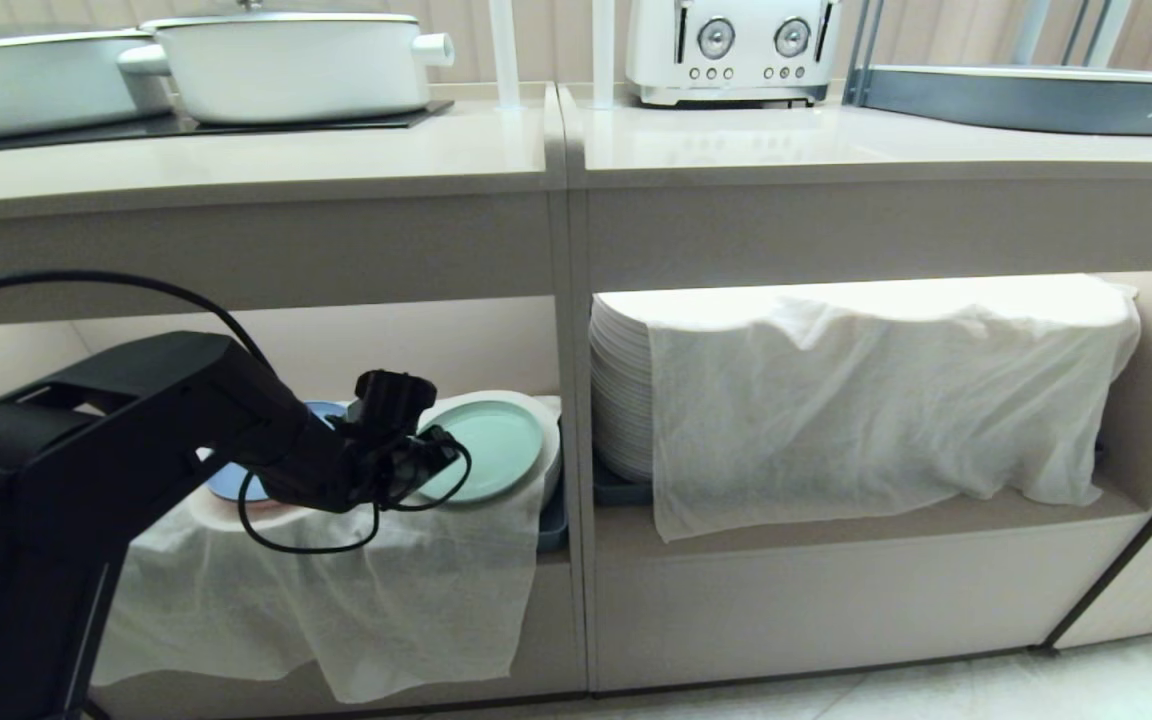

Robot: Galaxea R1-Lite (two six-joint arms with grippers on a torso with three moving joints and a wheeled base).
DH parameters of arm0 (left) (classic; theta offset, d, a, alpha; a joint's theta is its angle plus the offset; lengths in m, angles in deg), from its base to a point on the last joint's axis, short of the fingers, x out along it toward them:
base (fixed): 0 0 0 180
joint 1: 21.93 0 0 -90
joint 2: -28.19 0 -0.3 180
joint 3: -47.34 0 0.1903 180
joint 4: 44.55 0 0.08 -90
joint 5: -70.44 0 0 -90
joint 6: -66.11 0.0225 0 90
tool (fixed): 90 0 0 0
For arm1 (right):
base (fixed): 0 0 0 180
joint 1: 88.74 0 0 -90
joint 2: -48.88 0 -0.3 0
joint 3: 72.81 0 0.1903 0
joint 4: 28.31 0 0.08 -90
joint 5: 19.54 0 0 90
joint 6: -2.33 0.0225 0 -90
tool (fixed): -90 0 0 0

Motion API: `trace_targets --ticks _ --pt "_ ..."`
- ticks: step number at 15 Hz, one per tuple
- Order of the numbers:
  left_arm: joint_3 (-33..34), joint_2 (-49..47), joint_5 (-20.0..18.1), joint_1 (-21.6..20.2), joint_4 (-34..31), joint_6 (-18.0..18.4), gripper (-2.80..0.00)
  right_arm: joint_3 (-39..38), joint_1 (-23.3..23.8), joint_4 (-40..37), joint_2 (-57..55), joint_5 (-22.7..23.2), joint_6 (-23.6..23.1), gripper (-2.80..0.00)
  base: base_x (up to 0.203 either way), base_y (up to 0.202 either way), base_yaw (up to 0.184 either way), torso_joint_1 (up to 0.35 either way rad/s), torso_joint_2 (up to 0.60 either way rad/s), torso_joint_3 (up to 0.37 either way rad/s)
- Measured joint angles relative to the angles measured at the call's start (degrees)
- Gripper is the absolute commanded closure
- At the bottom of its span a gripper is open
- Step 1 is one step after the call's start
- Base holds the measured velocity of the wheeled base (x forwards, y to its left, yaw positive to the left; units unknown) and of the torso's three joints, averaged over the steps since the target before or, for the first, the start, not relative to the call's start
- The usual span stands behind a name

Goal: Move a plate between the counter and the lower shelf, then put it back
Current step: Pick up the plate in the cupboard

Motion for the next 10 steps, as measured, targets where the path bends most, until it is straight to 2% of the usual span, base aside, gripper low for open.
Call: trace_targets --ticks 10 --pt "-0.27 -0.61 1.57 -0.06 0.11 0.00 0.00 0.00 0.00 0.00 0.00 -0.01 0.01 0.00 0.000 0.000 0.000 0.000 0.00 0.000"
